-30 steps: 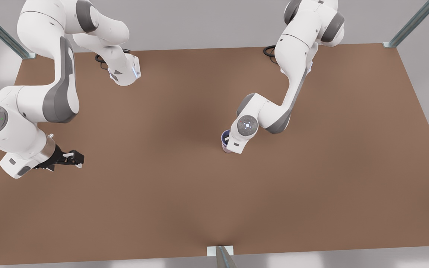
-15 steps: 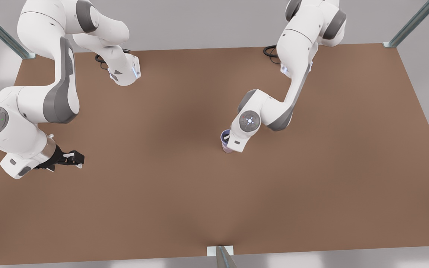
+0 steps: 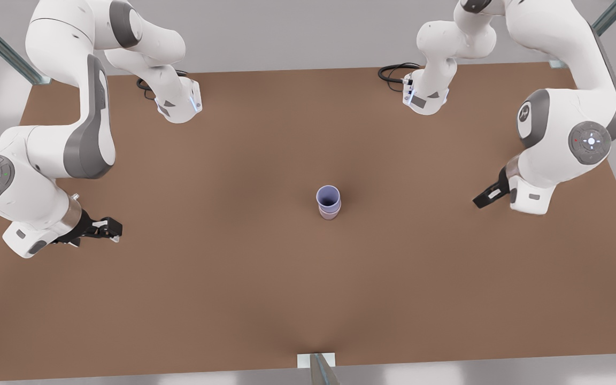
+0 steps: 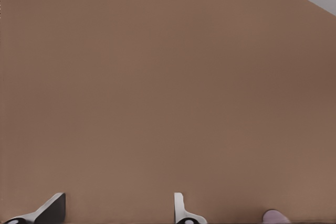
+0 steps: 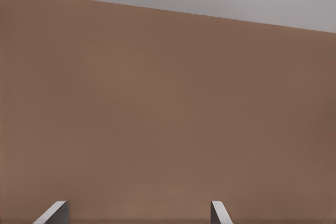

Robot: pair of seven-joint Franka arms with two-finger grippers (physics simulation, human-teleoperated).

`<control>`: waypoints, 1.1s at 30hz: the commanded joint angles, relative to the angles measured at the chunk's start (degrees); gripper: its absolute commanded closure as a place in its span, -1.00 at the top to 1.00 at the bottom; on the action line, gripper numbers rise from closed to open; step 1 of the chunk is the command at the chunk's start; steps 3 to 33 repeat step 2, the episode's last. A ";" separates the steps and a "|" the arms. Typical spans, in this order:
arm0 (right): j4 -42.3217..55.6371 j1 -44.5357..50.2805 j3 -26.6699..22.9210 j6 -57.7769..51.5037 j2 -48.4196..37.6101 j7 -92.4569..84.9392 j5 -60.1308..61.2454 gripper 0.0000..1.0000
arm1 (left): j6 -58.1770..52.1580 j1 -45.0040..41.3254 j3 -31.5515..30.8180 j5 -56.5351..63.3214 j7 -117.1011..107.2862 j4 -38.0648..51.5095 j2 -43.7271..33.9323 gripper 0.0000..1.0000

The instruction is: Stack the cups, with the pink cup at the bottom and the purple cup at the top

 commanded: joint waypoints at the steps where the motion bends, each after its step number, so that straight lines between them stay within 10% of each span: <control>1: 0.09 0.03 -0.02 -0.07 -0.15 -0.02 0.05 1.00 | -0.72 -0.39 0.05 1.53 36.59 0.00 -0.52 1.00; 33: 0.09 0.03 -0.02 -0.07 -0.15 -0.02 0.05 1.00 | -0.72 -0.39 0.05 1.53 36.59 0.00 -0.43 1.00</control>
